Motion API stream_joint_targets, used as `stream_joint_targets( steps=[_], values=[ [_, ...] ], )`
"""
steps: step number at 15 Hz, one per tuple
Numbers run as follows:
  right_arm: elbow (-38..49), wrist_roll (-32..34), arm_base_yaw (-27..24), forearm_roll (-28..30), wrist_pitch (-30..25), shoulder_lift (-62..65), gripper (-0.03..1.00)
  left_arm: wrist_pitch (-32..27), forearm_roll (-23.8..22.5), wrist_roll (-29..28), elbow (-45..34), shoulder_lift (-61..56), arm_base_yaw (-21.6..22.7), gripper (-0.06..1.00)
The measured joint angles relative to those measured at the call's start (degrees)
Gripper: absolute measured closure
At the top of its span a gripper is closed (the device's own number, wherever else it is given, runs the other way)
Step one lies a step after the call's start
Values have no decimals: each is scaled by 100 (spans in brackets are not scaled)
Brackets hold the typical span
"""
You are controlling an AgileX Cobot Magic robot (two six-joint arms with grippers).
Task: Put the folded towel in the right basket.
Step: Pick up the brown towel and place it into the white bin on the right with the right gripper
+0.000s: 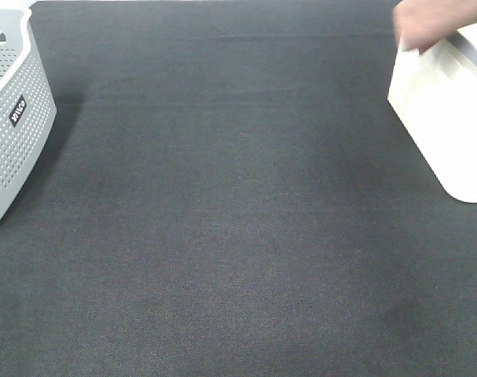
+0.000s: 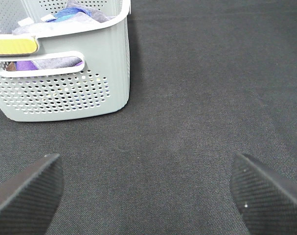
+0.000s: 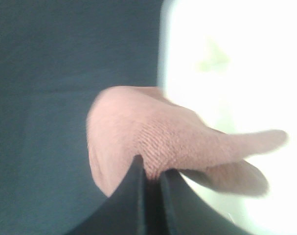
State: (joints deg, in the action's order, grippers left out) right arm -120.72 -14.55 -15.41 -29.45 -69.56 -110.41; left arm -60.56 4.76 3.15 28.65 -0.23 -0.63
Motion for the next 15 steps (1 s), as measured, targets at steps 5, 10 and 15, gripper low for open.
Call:
stream_joint_targets(
  steps=[5, 10, 15],
  values=[
    [0, 0, -550, 430, 40, -149, 96, 0, 0, 0, 0, 0, 0, 7],
    [0, 384, -550, 498, 29, -848, 79, 0, 0, 0, 0, 0, 0, 7],
    [0, 751, -550, 762, 11, -1003, 24, 0, 0, 0, 0, 0, 0, 7]
  ],
)
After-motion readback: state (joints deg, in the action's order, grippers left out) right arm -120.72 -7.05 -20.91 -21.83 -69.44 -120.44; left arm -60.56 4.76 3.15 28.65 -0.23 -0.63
